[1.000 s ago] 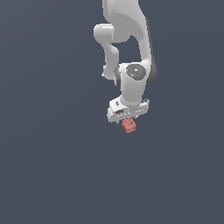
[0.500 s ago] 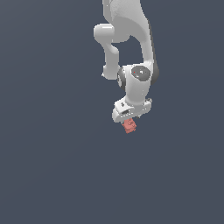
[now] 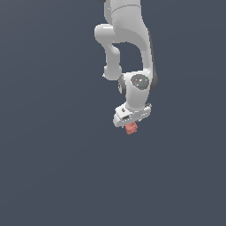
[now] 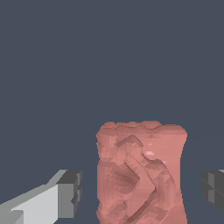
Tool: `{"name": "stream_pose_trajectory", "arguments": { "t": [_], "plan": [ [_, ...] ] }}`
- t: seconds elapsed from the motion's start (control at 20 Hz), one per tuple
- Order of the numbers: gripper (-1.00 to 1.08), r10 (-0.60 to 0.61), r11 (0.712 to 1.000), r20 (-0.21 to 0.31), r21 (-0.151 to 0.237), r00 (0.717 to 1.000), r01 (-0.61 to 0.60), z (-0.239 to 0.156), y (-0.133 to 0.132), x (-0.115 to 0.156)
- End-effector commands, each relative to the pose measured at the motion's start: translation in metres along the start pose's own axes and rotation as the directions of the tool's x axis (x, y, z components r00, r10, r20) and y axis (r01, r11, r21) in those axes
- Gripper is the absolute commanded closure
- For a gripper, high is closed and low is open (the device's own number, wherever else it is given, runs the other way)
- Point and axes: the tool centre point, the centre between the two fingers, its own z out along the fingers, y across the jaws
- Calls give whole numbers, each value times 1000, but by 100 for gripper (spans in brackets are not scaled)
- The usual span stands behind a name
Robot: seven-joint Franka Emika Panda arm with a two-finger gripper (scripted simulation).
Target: Pick up the object and move it to a goal position.
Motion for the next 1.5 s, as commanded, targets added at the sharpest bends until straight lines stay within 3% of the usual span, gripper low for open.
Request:
{"name": "stream_pose_trajectory", "arguments": {
  "t": [0.0, 0.25, 0.3, 1.0, 1.45],
  "plan": [
    [-92, -1, 1000, -1, 0, 1000, 1, 10, 0, 0],
    [-92, -2, 1000, -1, 0, 1000, 2, 17, 0, 1],
    [108, -2, 1000, -1, 0, 1000, 2, 17, 0, 1],
    [108, -1, 1000, -1, -1, 1000, 1, 12, 1, 3],
    [108, -1, 1000, -1, 0, 1000, 1, -22, 11, 21]
  ]
}}
